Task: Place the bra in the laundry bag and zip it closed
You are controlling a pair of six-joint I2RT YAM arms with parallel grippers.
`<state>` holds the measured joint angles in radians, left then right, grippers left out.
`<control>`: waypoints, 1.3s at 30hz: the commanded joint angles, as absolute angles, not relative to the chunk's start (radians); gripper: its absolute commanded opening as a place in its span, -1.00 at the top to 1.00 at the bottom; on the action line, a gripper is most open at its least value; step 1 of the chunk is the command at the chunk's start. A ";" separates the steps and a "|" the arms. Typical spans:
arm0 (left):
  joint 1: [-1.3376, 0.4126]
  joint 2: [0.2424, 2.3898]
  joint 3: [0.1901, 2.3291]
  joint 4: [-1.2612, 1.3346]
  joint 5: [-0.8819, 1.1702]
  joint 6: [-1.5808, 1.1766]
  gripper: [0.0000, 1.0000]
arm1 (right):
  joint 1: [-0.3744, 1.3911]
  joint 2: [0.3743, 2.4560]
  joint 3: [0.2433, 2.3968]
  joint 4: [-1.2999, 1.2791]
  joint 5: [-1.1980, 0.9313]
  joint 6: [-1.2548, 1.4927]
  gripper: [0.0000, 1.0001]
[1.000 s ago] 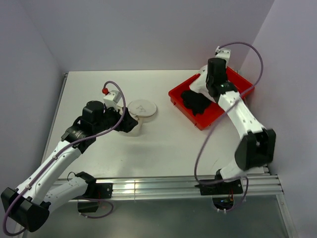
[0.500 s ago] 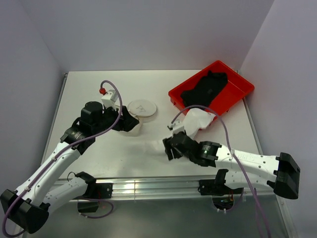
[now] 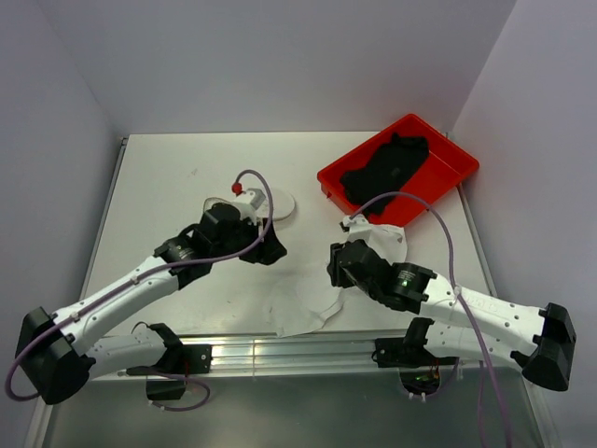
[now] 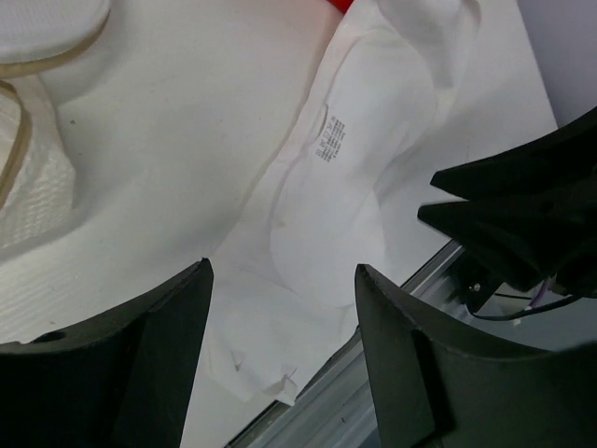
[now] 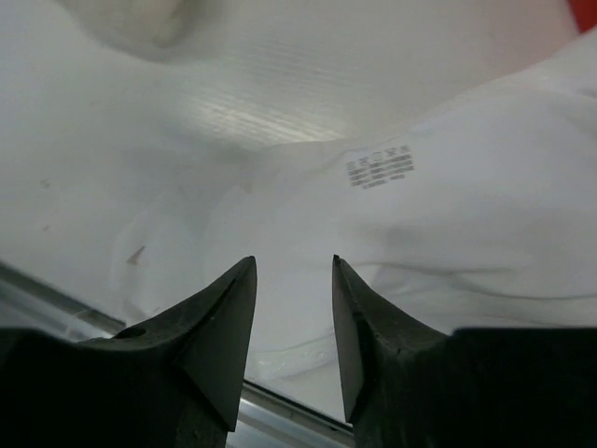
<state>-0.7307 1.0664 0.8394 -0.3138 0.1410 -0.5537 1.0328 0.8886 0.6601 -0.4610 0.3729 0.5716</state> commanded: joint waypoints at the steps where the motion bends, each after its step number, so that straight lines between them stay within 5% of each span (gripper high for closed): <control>1: -0.796 1.117 0.819 -0.214 0.041 -0.558 -0.37 | 1.002 0.905 0.664 -0.514 0.542 0.681 0.15; 8: -0.819 1.405 0.916 0.030 0.202 -0.488 -0.47 | 0.971 0.586 0.620 -0.485 0.646 0.770 0.55; 11: -0.819 1.555 1.024 0.041 0.308 -0.437 -0.50 | 0.957 0.456 0.591 -0.495 0.718 0.785 1.00; 24: -0.819 2.091 1.443 -0.063 0.546 -0.376 -0.43 | 0.948 0.316 0.543 -0.471 0.772 0.713 1.00; 33: -0.821 2.137 1.437 0.029 0.641 -0.440 0.05 | 0.946 0.295 0.494 -0.437 0.745 0.738 1.00; 35: -0.819 2.135 1.410 0.089 0.656 -0.468 0.54 | 0.943 0.307 0.500 -0.439 0.735 0.733 0.93; 36: -0.819 2.119 1.381 0.110 0.647 -0.498 0.99 | 0.943 0.317 0.503 -0.445 0.730 0.736 0.89; 39: -0.818 2.056 1.295 0.184 0.591 -0.535 1.00 | 0.942 0.342 0.505 -0.428 0.692 0.729 0.61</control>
<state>-0.8158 2.1300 1.3682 0.0681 0.6025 -0.4816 0.9485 0.3180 0.4965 -0.4755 0.7113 0.7353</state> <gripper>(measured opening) 0.025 0.164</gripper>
